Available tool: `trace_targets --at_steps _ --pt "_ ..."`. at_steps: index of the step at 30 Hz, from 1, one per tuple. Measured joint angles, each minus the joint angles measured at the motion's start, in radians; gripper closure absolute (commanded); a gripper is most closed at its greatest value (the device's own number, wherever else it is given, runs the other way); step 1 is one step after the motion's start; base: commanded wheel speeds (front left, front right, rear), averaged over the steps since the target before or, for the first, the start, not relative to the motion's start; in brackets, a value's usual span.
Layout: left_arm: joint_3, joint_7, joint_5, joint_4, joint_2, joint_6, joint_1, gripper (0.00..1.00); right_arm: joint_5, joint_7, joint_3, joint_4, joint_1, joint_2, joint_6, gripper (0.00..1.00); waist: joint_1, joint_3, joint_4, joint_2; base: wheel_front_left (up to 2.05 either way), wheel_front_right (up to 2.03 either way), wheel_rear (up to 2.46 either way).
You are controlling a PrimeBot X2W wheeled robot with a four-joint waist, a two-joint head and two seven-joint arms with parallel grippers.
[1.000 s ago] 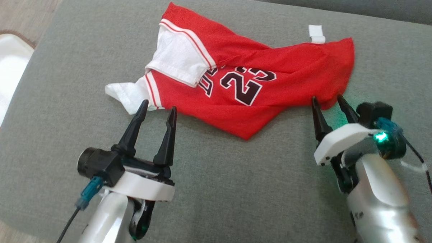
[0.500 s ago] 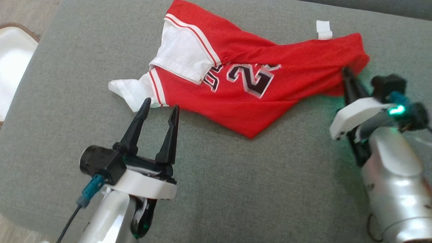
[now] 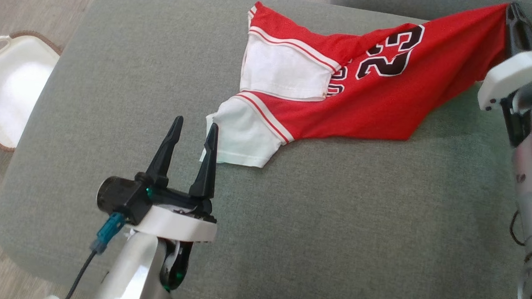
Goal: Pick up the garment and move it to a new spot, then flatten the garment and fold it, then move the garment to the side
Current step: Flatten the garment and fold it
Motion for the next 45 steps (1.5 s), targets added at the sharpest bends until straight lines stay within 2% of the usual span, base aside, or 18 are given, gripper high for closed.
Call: trace_targets --at_steps 2,3,4,8,13,16,22,25,30,36,45 --pt "0.000 0.000 0.000 -0.002 0.000 0.000 0.000 0.00 -0.006 0.011 0.002 0.015 -0.017 0.002 0.000 1.00 0.0000 0.004 0.004 0.0000 0.00 0.00 0.00" --pt "0.000 0.000 0.000 -0.002 0.000 0.000 0.000 0.00 -0.015 0.014 0.009 0.028 -0.027 0.002 0.000 0.55 0.0000 0.007 0.006 0.0000 0.00 0.00 0.00" --pt "-0.002 0.000 -0.001 -0.002 0.000 0.000 0.000 0.00 -0.021 0.009 0.024 0.057 -0.038 0.003 0.000 0.00 0.0001 0.010 0.008 0.0000 0.00 0.00 0.00" --pt "0.000 0.000 -0.001 -0.002 0.000 0.000 0.000 0.00 -0.037 -0.041 0.019 0.093 -0.037 0.015 0.000 0.00 0.0000 0.005 0.002 0.0000 0.00 0.00 0.00" --pt "0.024 0.000 0.002 -0.001 0.000 0.000 0.002 0.00 -0.004 -0.097 -0.004 0.049 0.038 0.087 0.000 0.00 0.0000 -0.014 -0.036 0.0000 0.00 0.00 0.00" --pt "0.047 0.000 0.014 -0.001 0.000 0.000 0.005 0.00 0.024 -0.104 -0.014 -0.042 0.153 0.121 0.000 0.00 0.0000 -0.028 -0.069 0.0000 0.00 0.00 0.00" --pt "0.073 0.000 0.030 0.000 -0.001 0.000 0.029 0.00 0.104 -0.105 -0.025 -0.322 0.414 0.163 0.000 0.00 0.0000 -0.063 -0.135 0.0000 0.00 0.00 0.00" --pt "0.082 0.000 0.030 0.000 -0.001 0.000 0.045 0.00 0.146 -0.105 -0.026 -0.415 0.539 0.172 0.000 0.00 -0.0001 -0.087 -0.159 0.0000 0.00 0.00 0.00" --pt "0.084 0.000 0.030 -0.001 -0.001 0.000 0.063 0.00 0.206 -0.105 0.008 -0.498 0.662 0.177 0.000 0.00 -0.0001 -0.112 -0.186 0.0000 0.00 0.00 0.00" --pt "0.083 0.000 0.030 -0.002 -0.001 0.000 0.067 0.00 0.263 -0.105 0.042 -0.532 0.719 0.189 0.000 0.00 -0.0002 -0.129 -0.207 0.0000 0.00 0.00 0.00" --pt "0.072 0.000 0.030 -0.003 -0.001 0.000 0.066 0.00 0.267 -0.105 0.067 -0.517 0.703 0.189 0.000 0.00 -0.0001 -0.107 -0.184 0.0000 0.00 0.00 0.00"
